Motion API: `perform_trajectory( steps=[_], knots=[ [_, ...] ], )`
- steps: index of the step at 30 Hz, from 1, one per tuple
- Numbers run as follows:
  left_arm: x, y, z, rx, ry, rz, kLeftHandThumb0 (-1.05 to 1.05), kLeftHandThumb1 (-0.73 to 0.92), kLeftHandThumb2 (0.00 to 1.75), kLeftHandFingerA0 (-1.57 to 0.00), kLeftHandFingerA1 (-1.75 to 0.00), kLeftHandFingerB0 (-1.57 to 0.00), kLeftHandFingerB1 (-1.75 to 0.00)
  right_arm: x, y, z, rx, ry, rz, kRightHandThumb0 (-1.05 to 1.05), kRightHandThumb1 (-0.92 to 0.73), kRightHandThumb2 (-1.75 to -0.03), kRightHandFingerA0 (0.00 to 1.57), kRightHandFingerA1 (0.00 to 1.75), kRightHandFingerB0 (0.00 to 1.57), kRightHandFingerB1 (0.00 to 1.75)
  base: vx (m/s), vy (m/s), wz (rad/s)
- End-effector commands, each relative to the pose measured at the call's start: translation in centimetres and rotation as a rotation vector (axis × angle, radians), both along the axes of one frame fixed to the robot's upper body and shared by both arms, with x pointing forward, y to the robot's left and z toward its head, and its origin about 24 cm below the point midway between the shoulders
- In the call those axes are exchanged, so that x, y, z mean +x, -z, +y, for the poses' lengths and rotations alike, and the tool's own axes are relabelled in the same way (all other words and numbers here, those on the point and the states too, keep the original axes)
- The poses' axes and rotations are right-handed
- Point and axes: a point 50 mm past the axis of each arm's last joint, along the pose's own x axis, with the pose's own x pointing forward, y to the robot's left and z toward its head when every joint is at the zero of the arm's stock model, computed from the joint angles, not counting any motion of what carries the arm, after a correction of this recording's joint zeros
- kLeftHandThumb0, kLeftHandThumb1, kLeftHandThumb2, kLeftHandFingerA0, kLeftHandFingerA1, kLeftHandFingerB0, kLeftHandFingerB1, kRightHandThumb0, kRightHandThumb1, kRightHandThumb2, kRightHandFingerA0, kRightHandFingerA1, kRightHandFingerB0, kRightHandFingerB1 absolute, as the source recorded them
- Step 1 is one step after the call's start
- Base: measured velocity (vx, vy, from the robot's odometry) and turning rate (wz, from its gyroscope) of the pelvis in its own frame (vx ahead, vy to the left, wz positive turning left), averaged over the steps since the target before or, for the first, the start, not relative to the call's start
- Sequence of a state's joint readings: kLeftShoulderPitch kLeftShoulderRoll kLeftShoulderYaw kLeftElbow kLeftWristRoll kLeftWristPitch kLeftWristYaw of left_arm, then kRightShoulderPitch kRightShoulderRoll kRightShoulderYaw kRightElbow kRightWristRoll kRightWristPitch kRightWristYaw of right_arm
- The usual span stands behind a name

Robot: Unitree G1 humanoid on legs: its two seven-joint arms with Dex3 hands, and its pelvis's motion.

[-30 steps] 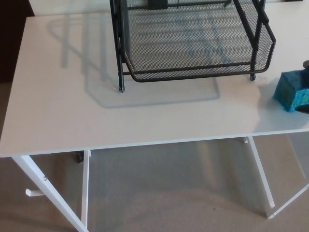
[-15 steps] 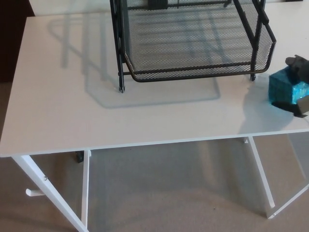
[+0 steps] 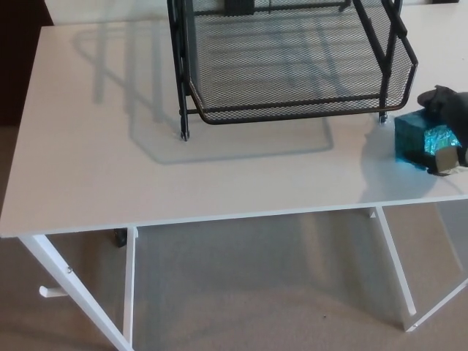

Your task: The robot walks towards a desk on which a file tray is kept in the middle and a cube is kept to its right. The robot lifts the cube using its right hand and places it on the file tray.

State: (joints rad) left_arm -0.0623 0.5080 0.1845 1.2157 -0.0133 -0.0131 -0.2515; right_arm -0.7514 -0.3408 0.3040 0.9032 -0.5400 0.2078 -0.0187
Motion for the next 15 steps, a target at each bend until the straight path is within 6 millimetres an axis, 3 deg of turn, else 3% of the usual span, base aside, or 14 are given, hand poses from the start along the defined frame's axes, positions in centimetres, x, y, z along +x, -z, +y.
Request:
perform_trajectory(
  steps=[1,2,3,5,7,10,12,14,15],
  knots=[
    [0.1,-0.6,0.5,0.042,0.067,-0.021,-1.03,0.92,0.82,-0.43,-0.97,-0.34,-0.86,-2.6,2.8,-2.5,-0.289,0.040,-0.091,-0.27,-0.71,-0.63,0.86,1.29,0.72,0.51,0.00,0.000,0.00],
    [0.1,-0.6,0.5,0.039,0.071,-0.024,-1.03,0.92,0.82,-0.45,-1.00,-0.31,-0.86,-2.6,2.6,-2.7,-0.290,0.035,-0.068,-0.33,-0.72,-0.61,0.84,1.29,0.76,0.53,0.00,0.000,0.00],
    [0.1,-0.6,0.5,0.039,0.072,-0.024,-1.03,0.92,0.83,-0.45,-1.00,-0.31,-0.86,-2.7,2.7,-2.6,-0.302,0.029,-0.110,-0.37,-0.57,-0.59,0.92,1.31,0.88,0.51,0.00,0.000,0.00],
    [0.1,-0.6,0.4,0.037,0.072,-0.022,-1.04,0.92,0.87,-0.43,-0.98,-0.32,-0.85,-2.9,2.8,-2.4,-0.319,0.017,-0.142,-0.39,-0.54,-0.56,0.89,1.31,0.92,0.52,0.00,0.000,0.00],
    [0.2,-0.7,0.5,0.038,0.071,-0.025,-1.04,0.92,0.86,-0.43,-0.99,-0.33,-0.86,-3.0,2.8,-2.2,-0.335,0.005,-0.154,-0.40,-0.53,-0.56,0.89,1.30,0.92,0.52,0.00,0.000,0.00],
    [0.2,-0.6,0.5,0.039,0.059,-0.023,-1.03,0.92,0.80,-0.47,-1.00,-0.33,-0.85,-3.1,3.3,-1.7,-0.389,-0.001,-0.212,-0.38,-0.57,-0.57,0.89,1.54,0.90,0.55,0.00,0.000,0.00],
    [0.4,-0.7,0.5,0.042,0.057,-0.028,-1.03,0.92,0.80,-0.47,-1.01,-0.33,-0.86,-3.0,3.2,-1.4,-0.412,-0.009,-0.220,-0.39,-0.58,-0.57,0.88,1.57,0.89,0.56,0.00,0.000,0.00],
    [0.5,-0.9,0.6,0.047,0.076,-0.033,-1.04,0.92,0.80,-0.46,-1.03,-0.34,-0.88,-3.0,3.2,-1.3,-0.414,-0.019,-0.236,-0.36,-0.60,-0.58,0.88,1.64,0.87,0.75,0.00,0.000,0.00],
    [0.5,-1.0,0.7,0.048,0.074,-0.033,-1.04,0.92,0.81,-0.44,-1.00,-0.36,-0.87,-3.2,3.2,-1.4,-0.393,-0.030,-0.265,-0.34,-0.46,-0.88,1.17,1.36,0.79,1.10,0.00,0.000,0.00]
  ],
)
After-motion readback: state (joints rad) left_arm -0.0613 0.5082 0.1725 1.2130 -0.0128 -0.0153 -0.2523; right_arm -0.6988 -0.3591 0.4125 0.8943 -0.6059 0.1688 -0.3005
